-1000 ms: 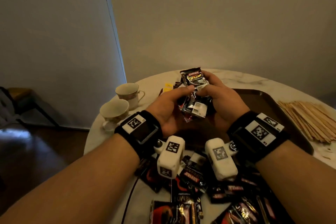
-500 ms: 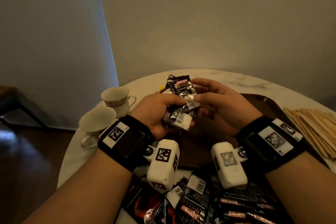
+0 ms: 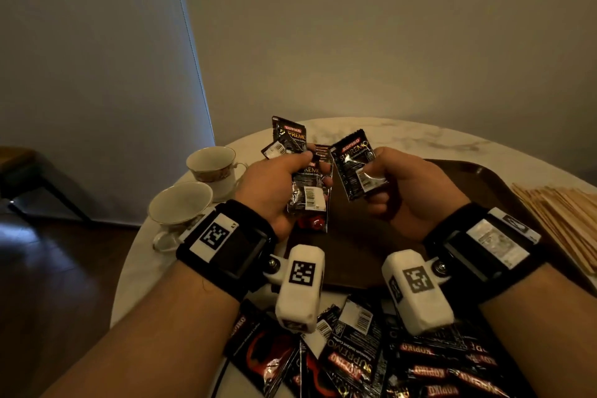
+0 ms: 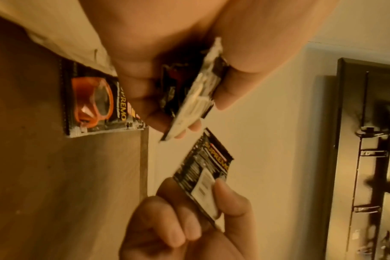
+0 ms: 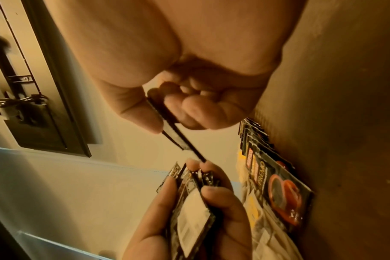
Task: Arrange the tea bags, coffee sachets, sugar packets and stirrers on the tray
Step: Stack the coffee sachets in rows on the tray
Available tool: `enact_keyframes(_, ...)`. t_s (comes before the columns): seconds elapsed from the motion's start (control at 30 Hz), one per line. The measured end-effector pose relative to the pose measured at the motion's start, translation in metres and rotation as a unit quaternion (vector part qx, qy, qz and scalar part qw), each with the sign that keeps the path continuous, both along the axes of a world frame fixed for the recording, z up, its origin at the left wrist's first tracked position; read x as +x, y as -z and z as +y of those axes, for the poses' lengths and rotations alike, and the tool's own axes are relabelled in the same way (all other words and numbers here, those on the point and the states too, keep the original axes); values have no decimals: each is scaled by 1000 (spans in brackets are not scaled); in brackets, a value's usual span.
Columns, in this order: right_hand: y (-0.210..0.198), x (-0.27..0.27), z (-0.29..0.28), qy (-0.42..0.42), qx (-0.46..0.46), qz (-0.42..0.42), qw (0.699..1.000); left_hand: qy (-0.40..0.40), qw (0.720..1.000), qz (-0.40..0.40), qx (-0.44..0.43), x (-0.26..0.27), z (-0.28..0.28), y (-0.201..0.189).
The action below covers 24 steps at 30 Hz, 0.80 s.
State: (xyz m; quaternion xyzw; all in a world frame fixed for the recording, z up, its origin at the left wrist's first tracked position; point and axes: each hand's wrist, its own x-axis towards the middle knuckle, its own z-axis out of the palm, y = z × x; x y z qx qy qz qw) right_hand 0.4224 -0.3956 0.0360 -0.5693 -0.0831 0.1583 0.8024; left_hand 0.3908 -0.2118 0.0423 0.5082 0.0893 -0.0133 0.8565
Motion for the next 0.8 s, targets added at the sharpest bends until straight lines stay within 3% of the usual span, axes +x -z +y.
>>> enact_keyframes(0.27,-2,-9,8,-127,-125,-76,981,19,999,-12,47,-8,-8,-2)
enact_keyframes(0.6,2,0,8,28,-77,-66,994,58,989,-83,106,-10,-1,4)
enact_keyframes(0.8,2,0,7,31,-50,6,998,56,992,-50,100,-12,2,1)
